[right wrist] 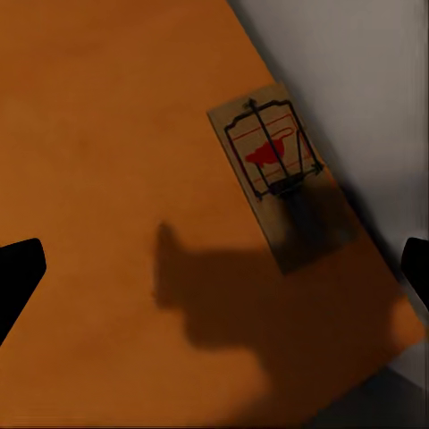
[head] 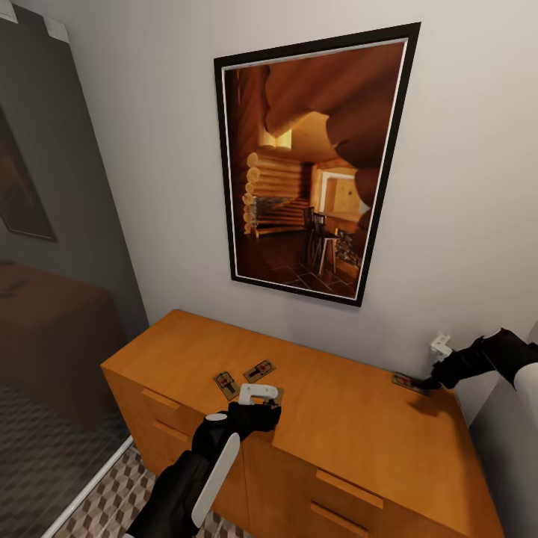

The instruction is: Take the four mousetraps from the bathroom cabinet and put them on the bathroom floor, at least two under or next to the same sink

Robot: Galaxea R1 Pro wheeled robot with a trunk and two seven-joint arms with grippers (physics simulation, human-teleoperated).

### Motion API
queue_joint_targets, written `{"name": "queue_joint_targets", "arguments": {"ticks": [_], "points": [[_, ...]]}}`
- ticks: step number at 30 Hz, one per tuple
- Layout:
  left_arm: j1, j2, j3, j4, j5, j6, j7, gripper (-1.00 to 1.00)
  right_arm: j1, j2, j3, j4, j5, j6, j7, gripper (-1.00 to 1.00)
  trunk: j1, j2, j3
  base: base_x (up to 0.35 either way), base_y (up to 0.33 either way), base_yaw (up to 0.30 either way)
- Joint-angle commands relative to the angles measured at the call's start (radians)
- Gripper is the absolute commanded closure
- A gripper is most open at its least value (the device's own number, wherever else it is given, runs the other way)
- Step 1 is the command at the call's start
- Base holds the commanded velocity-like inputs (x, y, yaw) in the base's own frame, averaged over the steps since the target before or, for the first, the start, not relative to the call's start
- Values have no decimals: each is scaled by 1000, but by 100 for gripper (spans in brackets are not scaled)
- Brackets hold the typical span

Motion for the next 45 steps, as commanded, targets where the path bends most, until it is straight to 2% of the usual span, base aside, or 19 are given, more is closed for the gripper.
{"name": "queue_joint_targets", "arguments": {"ticks": [1, 16, 20, 23, 24, 28, 30, 34, 39, 45], "points": [[-1, 0, -1, -1, 9, 4, 9, 100, -1, -1, -9, -1, 3, 10, 5, -100, 1, -2, -2, 0, 0, 0], [-1, 0, -1, -1, 9, -1, 9, 100, -1, -11, -14, -3, -6, 1, 8, -100, 1, -2, -2, 0, 0, 0], [-1, 0, -1, -1, 9, -1, 9, 100, -1, -18, -16, -5, -27, -1, 14, -100, 1, -2, -2, 0, 0, 0], [-1, 0, -1, 0, 9, -1, 9, 100, -1, -37, -21, -8, -56, -3, 16, -100, 1, -2, -2, 0, 0, 0], [-1, 0, -1, 0, 9, -1, 9, 100, -1, -52, -26, -9, -74, -8, 17, -100, 1, -2, -2, 0, 0, 0], [-1, 0, -2, 0, 9, -1, 9, 100, -1, -76, -34, -10, -129, -22, 10, -100, 1, -2, -2, 0, 0, 0], [-1, 0, -2, 0, 9, -1, 9, 100, -1, -81, -36, -11, -148, -25, -2, -100, 1, -2, -2, 0, 0, 0], [-1, 0, -2, 0, 8, -1, 9, 100, -1, -86, -39, -12, -186, -34, -87, -100, 1, -2, -2, 0, 0, 0], [-1, 0, -2, -1, 8, -1, 9, 100, -1, -83, -40, -12, -210, -38, -168, -100, 1, -2, -2, 0, 0, 0], [-1, 0, -2, 0, 7, -1, 9, 100, -1, -81, -40, -12, -236, -40, -200, -100, 1, -2, -2, 0, 0, 0]]}}
